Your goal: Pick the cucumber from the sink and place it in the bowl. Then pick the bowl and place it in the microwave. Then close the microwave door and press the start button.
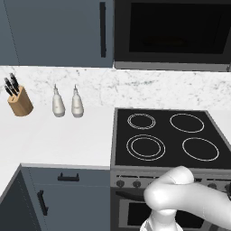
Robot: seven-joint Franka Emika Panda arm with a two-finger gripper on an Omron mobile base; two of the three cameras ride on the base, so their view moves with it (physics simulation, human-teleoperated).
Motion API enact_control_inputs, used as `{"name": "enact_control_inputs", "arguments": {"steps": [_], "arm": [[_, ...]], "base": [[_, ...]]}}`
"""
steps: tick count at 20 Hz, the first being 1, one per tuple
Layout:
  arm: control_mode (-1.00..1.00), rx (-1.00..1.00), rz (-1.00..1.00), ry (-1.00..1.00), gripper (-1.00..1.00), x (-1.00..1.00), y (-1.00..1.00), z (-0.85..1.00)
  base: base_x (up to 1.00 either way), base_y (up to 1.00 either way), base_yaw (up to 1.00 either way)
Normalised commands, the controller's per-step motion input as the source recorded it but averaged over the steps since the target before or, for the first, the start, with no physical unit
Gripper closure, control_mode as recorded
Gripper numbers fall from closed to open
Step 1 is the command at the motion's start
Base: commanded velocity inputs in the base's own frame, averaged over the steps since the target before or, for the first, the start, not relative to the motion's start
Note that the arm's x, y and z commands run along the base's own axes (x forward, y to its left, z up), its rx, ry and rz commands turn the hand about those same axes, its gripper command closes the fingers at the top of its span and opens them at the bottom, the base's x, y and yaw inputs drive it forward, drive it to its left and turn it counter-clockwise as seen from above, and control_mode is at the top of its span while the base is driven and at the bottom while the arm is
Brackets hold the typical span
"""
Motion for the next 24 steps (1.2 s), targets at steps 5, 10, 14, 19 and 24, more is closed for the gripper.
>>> {"name": "enact_control_inputs", "arguments": {"steps": [5,10,14,19,24], "arm": [[-1.00,0.17,-0.03,0.09,-1.00,0.07,-0.20,-0.12],[-1.00,0.16,-0.11,0.09,-1.00,0.29,-0.24,0.00],[-1.00,0.11,-0.13,0.13,-1.00,0.53,-0.03,0.00],[-1.00,0.09,-0.12,0.10,-1.00,0.36,-0.11,-0.02],[-1.00,0.08,-0.09,0.05,-1.00,0.09,-0.24,-0.03]], "base": [[0.00,0.00,0.00],[0.00,0.00,0.00],[0.00,0.00,0.00],[0.00,0.00,0.00],[0.00,0.00,0.00]]}}
